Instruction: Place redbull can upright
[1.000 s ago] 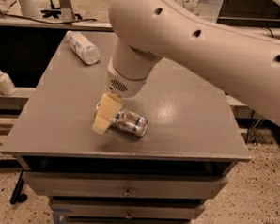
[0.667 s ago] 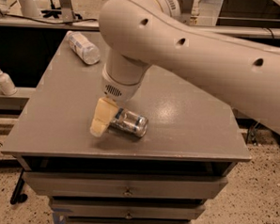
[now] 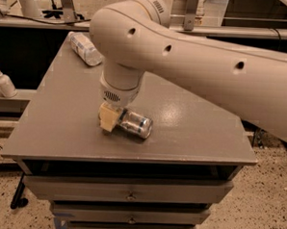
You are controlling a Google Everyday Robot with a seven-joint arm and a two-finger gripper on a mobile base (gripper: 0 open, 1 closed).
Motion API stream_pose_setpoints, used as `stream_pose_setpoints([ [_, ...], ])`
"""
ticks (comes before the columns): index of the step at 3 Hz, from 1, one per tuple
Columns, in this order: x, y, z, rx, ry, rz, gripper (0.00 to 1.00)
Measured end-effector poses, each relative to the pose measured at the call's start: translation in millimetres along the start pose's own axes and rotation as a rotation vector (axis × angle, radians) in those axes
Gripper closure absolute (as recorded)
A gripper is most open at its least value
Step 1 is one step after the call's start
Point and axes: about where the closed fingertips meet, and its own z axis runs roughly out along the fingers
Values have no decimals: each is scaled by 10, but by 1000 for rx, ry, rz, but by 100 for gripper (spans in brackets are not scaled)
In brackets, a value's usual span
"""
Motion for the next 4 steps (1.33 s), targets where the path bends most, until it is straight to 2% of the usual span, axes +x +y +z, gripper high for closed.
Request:
stream_pose_setpoints([
  [2, 66, -243, -84, 9, 24, 50, 85],
  [3, 105, -489, -192, 11, -3, 93, 100],
  [4, 173, -795, -411, 9, -122, 133, 100],
])
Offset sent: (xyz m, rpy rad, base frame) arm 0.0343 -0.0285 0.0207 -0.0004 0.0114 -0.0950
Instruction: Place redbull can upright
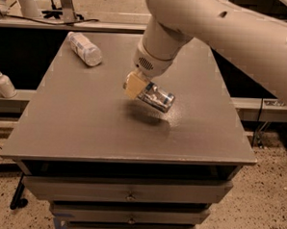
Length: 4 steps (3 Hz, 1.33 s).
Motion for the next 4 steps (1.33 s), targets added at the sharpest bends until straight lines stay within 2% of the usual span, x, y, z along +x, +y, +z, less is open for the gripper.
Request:
stream_pose_setpoints([
  [1, -87, -297, -278, -31, -218, 26, 100],
  [2, -292, -445, -568, -81, -461, 34, 100],
  [3, -449, -472, -781, -145, -696, 63, 100],
  [4, -598, -302, -936, -212, -771, 78, 100],
])
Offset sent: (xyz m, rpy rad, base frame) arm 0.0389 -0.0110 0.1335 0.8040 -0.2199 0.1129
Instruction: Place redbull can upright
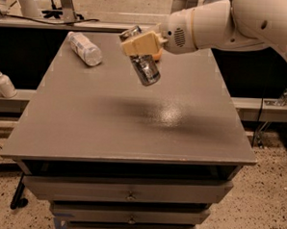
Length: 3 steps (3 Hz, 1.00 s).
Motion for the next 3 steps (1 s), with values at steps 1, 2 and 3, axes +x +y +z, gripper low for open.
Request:
stream_pose_setpoints([
  [1, 0, 1, 1, 0, 0, 0, 100],
  [2, 32, -12, 3, 1, -23, -8, 100],
  [3, 116, 2, -12, 15, -74, -1, 100],
])
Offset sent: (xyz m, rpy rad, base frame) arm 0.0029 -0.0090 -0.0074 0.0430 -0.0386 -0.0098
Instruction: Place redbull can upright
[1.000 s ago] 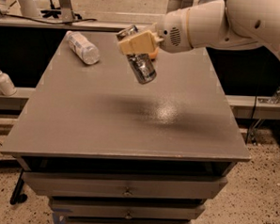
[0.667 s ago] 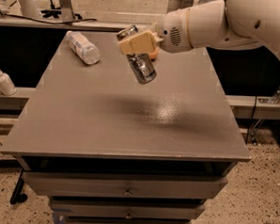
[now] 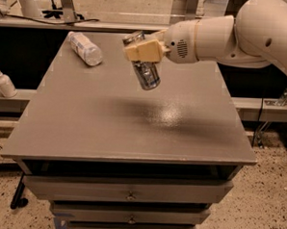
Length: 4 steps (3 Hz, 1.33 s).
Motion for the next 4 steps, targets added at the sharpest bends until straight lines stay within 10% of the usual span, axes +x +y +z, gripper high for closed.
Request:
stream_pose_setpoints([
  [4, 396, 121, -94, 2, -243, -107, 100],
])
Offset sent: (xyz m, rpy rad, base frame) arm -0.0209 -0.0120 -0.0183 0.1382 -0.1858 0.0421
